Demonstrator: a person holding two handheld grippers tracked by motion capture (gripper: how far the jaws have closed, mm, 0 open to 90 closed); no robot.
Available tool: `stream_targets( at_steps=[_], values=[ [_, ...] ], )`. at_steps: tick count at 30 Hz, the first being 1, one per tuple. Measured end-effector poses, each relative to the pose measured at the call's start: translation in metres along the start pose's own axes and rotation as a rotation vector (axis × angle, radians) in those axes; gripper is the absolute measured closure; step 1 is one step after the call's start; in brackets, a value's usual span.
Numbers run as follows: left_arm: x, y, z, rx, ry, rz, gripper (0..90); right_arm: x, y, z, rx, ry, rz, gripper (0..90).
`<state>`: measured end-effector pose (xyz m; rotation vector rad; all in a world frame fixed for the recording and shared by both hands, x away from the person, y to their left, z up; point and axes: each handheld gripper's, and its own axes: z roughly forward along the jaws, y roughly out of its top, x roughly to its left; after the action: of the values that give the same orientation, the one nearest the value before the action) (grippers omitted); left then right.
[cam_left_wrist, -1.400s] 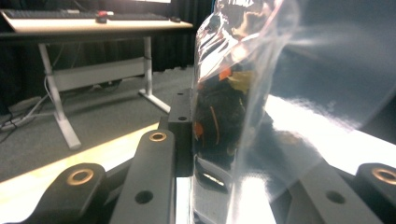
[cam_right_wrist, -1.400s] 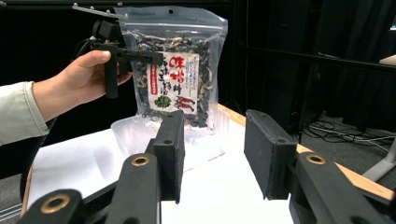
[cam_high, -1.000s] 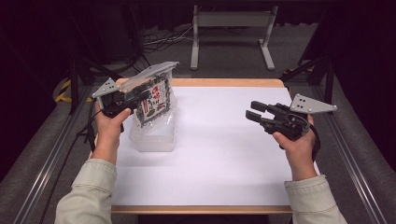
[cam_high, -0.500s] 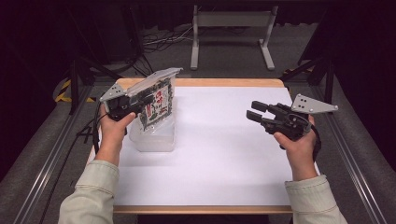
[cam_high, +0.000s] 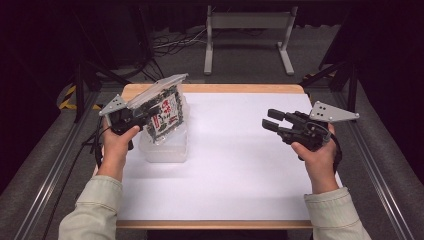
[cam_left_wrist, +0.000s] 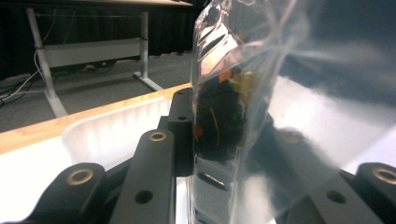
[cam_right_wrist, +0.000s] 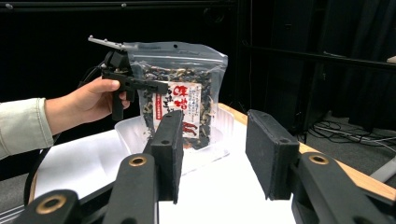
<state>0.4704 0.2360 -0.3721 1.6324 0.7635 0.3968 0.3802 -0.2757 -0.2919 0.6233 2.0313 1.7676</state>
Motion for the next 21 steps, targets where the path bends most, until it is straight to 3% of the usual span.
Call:
stream_targets(
  at_steps=[6,13,16,17,18,21],
  values=[
    [0.0012,-0.0004,-0.0003,0.005,0.002,0.002,71.7,-0.0011,-0.0013,0.0004,0.009,-0.003,0.004,57.8],
    [0.0022,0.0002,0.0014,0.007,0.044,-0.004,70.0,-0.0024,-0.0025,-0.0008,0.01,-0.007,0.008,57.2],
    [0.0027,0.0003,0.0031,0.024,0.062,0.0,58.9,-0.0032,-0.0037,-0.0012,0.013,-0.007,0.013,56.5],
    [0.0033,0.0002,0.0036,0.015,0.072,-0.018,58.9,-0.0032,-0.0037,-0.0012,0.013,-0.007,0.013,56.5],
    [0.004,0.001,0.0024,-0.007,0.07,-0.043,50.5,-0.0041,-0.005,-0.0015,0.015,-0.011,0.017,55.5],
    [0.0017,0.0031,0.0003,-0.018,0.069,-0.036,44.9,-0.0053,-0.0064,-0.0034,0.016,-0.019,0.018,54.7]
  ],
)
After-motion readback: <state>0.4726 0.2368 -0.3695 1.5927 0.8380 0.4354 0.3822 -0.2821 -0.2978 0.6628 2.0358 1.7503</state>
